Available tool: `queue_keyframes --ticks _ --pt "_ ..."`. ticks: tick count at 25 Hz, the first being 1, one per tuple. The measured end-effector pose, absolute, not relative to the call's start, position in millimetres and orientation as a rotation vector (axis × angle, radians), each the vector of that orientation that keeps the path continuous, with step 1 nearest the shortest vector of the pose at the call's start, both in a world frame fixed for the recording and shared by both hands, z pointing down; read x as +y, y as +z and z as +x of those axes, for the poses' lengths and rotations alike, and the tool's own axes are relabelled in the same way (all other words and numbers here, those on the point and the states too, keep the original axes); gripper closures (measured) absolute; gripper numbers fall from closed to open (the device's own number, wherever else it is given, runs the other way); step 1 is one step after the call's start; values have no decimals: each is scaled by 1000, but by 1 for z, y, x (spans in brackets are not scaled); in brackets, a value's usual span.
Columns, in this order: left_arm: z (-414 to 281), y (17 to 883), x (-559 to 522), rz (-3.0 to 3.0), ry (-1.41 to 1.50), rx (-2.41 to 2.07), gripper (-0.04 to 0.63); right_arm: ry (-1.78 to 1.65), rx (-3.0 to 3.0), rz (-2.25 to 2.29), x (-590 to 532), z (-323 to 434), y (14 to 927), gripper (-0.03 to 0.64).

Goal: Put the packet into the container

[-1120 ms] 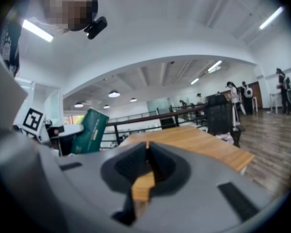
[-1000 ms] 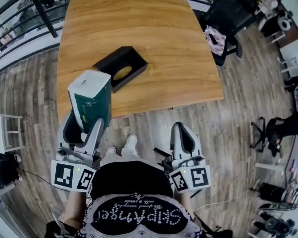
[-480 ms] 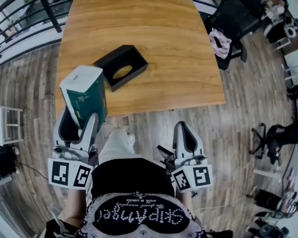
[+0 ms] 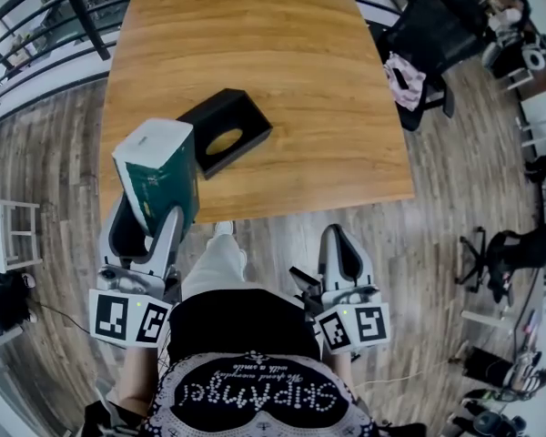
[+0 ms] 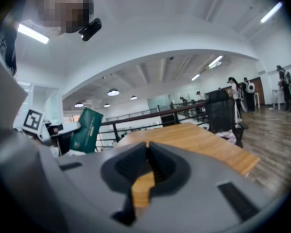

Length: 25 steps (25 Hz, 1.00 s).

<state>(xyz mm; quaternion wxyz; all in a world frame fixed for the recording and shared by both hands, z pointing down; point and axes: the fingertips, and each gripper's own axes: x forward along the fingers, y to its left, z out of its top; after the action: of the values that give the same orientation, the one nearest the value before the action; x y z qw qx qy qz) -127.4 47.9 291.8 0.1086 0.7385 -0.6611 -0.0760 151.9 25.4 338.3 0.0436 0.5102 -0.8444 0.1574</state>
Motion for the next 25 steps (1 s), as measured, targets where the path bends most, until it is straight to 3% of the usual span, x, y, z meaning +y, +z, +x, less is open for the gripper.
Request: queue_keyframes --ticks 9,25 --pt "-157 295 -45 2175 -219 -1904 256 485 -2567 1554 -59 116 329 577" --pt "-174 299 -60 2199 -242 -1909 256 475 -2591 1534 -77 92 337 577"
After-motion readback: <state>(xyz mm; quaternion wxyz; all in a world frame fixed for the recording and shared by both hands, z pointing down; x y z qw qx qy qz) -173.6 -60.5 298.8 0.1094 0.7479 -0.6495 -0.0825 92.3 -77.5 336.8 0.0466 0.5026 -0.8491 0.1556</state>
